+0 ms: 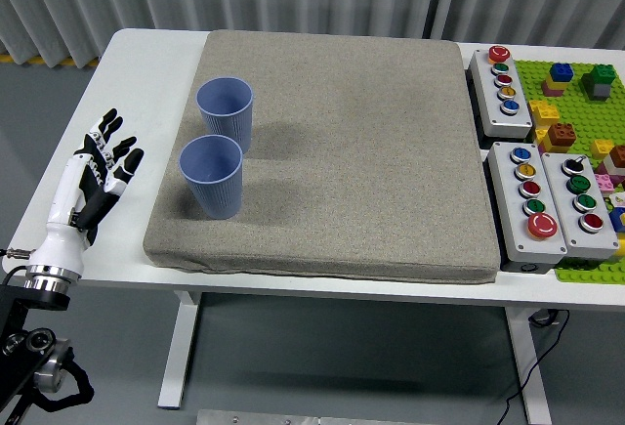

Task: Pick cup pour cup place

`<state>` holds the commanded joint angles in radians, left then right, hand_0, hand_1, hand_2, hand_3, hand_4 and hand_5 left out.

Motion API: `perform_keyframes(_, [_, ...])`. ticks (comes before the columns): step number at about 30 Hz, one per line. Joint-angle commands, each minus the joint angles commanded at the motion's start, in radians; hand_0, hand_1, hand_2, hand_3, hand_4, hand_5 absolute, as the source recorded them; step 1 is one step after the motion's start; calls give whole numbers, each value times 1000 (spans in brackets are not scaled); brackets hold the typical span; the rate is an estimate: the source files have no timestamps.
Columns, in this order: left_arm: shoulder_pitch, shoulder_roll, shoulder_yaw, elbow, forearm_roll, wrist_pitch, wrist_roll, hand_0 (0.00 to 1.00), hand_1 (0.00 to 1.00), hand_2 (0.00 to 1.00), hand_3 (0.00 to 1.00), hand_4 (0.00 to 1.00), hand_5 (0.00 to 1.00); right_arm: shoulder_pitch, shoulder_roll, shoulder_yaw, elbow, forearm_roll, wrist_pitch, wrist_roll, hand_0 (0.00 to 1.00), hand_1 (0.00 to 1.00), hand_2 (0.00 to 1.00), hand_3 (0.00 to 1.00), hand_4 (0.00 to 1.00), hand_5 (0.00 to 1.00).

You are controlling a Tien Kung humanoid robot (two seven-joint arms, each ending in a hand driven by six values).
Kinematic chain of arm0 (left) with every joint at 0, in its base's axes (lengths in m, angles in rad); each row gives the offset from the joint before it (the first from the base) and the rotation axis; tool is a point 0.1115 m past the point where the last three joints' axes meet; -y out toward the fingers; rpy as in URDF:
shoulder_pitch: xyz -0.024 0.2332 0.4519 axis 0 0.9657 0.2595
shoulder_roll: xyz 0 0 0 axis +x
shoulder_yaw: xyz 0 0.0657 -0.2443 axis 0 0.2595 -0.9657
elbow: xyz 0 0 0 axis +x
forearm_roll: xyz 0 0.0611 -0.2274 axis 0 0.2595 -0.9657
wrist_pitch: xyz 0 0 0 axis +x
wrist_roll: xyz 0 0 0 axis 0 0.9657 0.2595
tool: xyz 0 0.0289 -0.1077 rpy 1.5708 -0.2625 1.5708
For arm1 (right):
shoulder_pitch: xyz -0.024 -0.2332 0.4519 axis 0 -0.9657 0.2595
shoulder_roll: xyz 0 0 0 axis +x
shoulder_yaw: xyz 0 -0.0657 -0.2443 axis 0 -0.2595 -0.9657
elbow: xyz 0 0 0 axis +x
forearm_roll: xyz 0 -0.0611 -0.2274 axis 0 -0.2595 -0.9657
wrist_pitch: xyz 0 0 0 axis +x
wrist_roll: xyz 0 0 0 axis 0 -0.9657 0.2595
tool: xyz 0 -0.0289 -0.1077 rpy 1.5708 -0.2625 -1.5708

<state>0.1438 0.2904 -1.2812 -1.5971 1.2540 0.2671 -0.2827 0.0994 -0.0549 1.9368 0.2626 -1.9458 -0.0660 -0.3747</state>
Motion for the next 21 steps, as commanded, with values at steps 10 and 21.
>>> perform_keyframes(10, [-8,-4,44,33,71,-1,24,939,927,998,998,998,454,0,1,1,0,-8,2,-1,646,636,551,590,2,77])
perform_keyframes(21, [-23,-8,89,51,96,7,33,948,933,998,998,998,448,3,0,0,-1,-4,1,1,646,636,551,590,2,69])
